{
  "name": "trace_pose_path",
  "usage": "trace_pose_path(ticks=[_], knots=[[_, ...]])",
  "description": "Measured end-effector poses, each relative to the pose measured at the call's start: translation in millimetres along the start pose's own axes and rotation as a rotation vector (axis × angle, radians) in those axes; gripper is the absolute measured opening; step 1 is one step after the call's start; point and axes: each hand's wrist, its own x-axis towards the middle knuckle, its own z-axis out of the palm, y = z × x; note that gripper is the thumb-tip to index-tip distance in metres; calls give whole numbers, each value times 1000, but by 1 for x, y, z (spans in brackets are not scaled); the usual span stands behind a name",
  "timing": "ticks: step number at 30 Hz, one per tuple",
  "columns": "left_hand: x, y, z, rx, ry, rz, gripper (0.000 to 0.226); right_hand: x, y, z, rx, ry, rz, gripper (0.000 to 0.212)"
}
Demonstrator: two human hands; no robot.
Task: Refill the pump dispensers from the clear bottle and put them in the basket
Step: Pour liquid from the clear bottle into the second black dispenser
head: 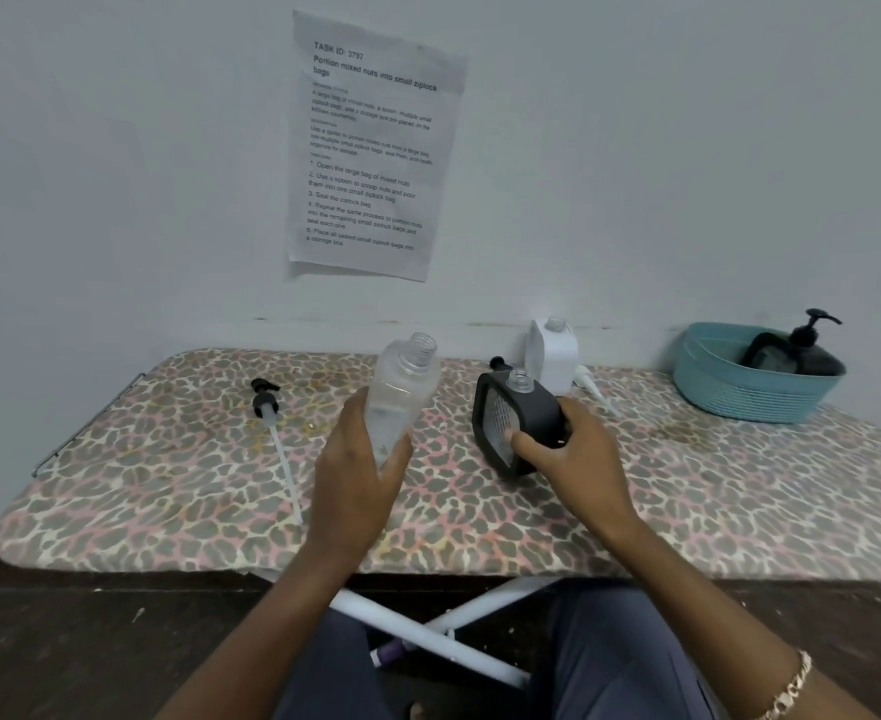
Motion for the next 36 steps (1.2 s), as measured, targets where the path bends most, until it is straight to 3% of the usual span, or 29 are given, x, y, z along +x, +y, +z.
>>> trace_pose_path(ticks=[14, 36], knots=[[-7, 8, 10, 432, -17, 304, 77, -45, 4, -4, -23, 29, -71, 50], [2, 17, 13, 611, -20, 365, 84, -46, 9, -5, -67, 8, -113, 56]])
